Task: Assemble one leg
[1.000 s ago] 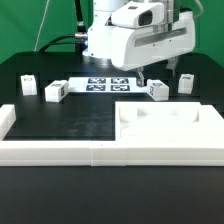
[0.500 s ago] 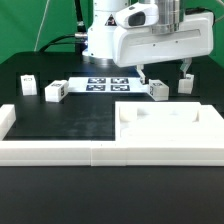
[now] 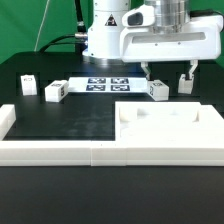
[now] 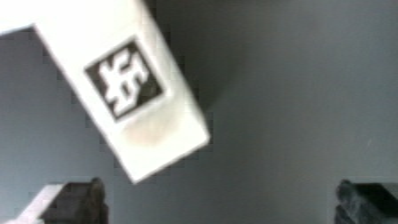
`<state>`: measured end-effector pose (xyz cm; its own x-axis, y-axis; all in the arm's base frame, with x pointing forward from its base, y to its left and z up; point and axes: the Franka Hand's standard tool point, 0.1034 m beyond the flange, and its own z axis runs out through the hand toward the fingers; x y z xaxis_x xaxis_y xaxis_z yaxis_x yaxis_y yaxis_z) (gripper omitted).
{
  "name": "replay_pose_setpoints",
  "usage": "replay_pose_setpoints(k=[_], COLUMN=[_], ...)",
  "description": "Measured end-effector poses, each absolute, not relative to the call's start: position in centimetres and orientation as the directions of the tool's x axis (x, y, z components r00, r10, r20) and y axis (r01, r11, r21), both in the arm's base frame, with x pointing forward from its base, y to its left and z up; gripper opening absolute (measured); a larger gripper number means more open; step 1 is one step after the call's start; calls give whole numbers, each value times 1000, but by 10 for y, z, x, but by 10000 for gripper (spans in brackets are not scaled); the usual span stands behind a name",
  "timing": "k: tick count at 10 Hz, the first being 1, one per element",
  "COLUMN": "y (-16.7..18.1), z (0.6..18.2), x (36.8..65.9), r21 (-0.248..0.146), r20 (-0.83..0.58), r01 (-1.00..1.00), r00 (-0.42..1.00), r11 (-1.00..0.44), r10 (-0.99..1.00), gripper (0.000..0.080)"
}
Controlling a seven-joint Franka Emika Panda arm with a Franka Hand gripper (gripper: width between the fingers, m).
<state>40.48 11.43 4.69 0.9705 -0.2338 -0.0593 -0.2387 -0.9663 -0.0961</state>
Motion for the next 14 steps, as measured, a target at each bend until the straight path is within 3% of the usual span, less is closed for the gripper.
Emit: replay_pose_setpoints(k=[3,8,14], y=[112,127,134], z=[47,51,47], x=[400,381,373], r21=[-90,-38,-32], r20=[-87,-475,-788], r01=[-206,-184,-169], r00=[976,868,611], r11=[-974,-982,-985], r10=[-198,-145,-80], gripper=[649,649,649])
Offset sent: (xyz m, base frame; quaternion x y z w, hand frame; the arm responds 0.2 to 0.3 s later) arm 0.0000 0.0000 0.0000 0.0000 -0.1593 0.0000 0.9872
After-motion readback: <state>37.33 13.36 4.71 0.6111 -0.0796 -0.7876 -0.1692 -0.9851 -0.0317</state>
